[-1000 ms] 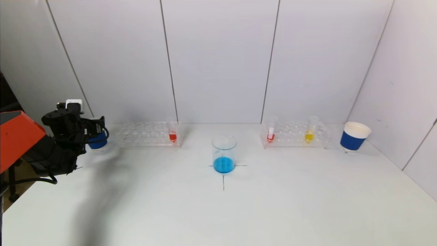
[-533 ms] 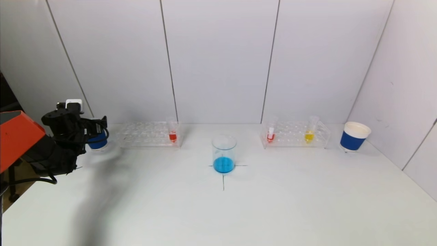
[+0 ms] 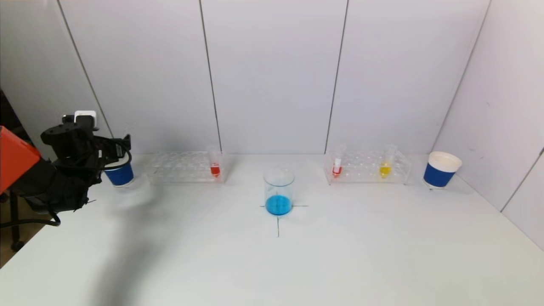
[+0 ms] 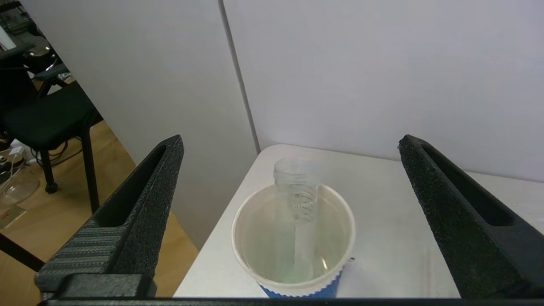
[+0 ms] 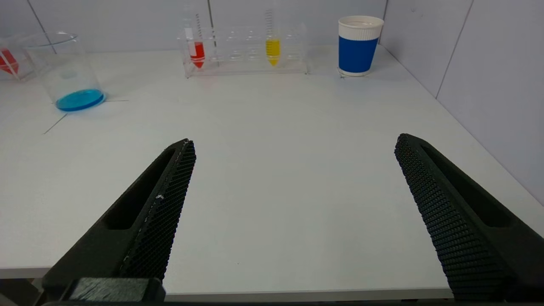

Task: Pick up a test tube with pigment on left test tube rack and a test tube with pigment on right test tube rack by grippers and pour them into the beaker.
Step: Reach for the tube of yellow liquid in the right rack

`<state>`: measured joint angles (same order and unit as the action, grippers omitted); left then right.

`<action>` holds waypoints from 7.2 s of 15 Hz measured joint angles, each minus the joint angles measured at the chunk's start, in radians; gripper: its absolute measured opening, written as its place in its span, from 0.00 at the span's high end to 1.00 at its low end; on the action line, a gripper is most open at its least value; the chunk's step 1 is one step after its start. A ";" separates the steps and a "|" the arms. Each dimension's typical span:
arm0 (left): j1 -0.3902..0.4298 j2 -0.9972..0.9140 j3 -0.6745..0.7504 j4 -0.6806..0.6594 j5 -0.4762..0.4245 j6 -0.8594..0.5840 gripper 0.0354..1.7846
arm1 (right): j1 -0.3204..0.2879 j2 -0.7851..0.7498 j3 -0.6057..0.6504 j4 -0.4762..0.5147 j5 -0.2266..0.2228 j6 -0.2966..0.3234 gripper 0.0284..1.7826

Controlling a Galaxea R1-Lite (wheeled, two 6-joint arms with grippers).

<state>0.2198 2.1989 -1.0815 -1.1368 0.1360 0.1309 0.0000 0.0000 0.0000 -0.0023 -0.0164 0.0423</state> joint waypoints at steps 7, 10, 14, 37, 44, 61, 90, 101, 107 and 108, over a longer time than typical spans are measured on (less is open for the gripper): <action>-0.129 -0.347 0.269 0.044 0.039 0.002 0.01 | 0.000 0.000 0.000 0.000 0.000 0.000 0.04; -0.173 -0.561 0.375 0.120 0.038 0.005 0.01 | 0.000 0.000 0.000 0.000 0.000 0.000 0.04; -0.237 -0.862 0.519 0.283 0.037 -0.001 0.01 | 0.000 0.000 0.000 0.000 0.000 0.000 0.04; -0.229 -2.179 0.851 1.275 -0.089 -0.001 0.01 | 0.000 0.000 0.000 0.000 0.000 0.000 0.04; -0.228 -2.200 1.053 1.124 -0.144 0.005 0.01 | 0.000 0.000 0.000 0.000 0.000 0.000 0.04; -0.229 -2.200 1.081 1.146 -0.159 -0.094 0.01 | 0.000 0.000 0.000 0.000 0.000 0.000 0.04; -0.229 -2.199 1.081 1.146 -0.159 -0.094 0.01 | 0.000 0.000 0.000 -0.008 0.003 -0.020 0.04; -0.229 -2.199 1.081 1.146 -0.159 -0.094 0.01 | 0.000 0.002 -0.110 0.016 0.026 -0.012 0.04; -0.229 -2.199 1.081 1.146 -0.159 -0.094 0.01 | 0.000 0.015 -0.182 0.026 0.034 -0.013 0.04; -0.229 -2.199 1.081 1.146 -0.159 -0.094 0.01 | 0.000 0.022 -0.195 0.027 0.034 -0.013 0.04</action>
<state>-0.0089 0.0000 0.0000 0.0091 -0.0226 0.0368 0.0000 0.0219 -0.1953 0.0245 0.0181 0.0291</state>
